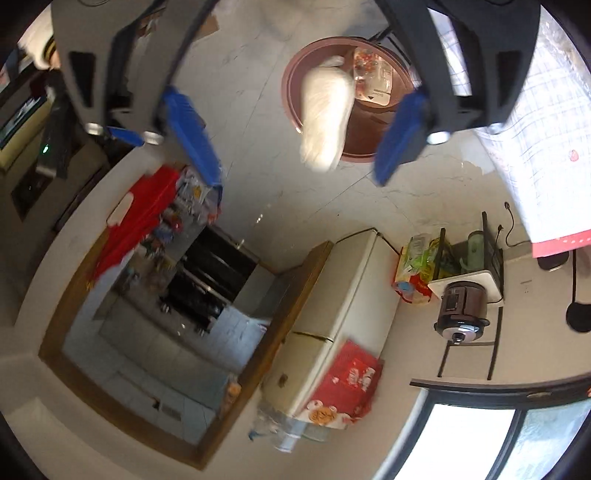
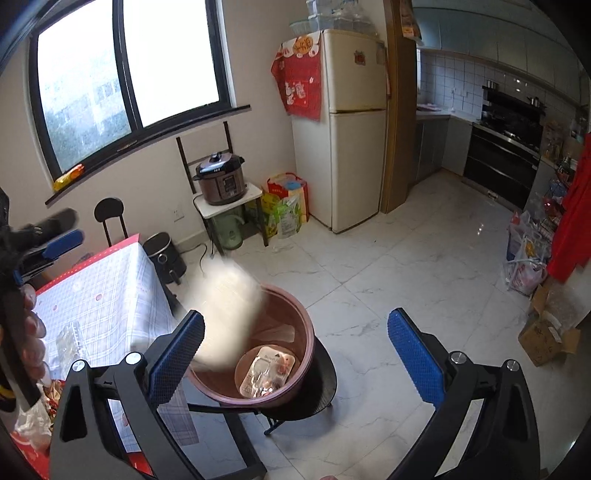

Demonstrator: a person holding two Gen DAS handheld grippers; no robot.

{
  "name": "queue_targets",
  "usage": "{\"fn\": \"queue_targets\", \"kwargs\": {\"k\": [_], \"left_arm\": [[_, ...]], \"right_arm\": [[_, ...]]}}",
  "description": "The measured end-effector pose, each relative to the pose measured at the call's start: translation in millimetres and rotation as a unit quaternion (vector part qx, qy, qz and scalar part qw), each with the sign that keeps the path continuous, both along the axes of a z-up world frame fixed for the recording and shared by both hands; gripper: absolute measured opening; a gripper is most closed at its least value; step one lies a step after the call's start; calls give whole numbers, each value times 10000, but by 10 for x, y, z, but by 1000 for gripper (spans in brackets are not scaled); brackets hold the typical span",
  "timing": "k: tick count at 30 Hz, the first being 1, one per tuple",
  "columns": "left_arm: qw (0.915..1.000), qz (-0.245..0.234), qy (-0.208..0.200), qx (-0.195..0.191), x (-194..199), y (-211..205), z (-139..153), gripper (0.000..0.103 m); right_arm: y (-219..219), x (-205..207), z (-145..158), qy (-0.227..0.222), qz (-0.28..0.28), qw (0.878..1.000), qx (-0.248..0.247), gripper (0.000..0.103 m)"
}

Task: Collect trash
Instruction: 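Carry the strip to the brown bin and open the right tool over it, then grasp the white-and-green plastic bag with the right tool and lift it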

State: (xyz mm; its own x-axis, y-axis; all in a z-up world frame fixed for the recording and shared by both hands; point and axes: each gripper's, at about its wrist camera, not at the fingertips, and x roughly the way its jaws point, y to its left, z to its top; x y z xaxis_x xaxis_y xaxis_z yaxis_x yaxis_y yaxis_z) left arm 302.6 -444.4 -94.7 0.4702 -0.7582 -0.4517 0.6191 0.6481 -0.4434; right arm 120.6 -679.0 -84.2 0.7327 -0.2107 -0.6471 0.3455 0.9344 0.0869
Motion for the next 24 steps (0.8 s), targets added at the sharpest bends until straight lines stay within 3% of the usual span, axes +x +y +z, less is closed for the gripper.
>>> {"fn": "queue_targets", "kwargs": {"k": [4,10,17,21,24], "left_arm": [[9986,395,-225,275,-123,287,117,97],[9875,1229,-357,923,-340,1037,176,97],[9634,2340,-136,1304,-675,2285,228,97],[9483,2892,-95,1302,-970,3089,323,97],[9312,3415,50,1272,-1223,3735,323,97]], "right_arm": [[53,-31,63,-137,-4,9999,-19,98],[307,131,106,-227,295,9993,28,98],[994,424,90,-194,860,9961,103,98],[1486,532,111,-145,1211,9923,226,98],[1932,570,140,-106,1432,9894,202,98]]}}
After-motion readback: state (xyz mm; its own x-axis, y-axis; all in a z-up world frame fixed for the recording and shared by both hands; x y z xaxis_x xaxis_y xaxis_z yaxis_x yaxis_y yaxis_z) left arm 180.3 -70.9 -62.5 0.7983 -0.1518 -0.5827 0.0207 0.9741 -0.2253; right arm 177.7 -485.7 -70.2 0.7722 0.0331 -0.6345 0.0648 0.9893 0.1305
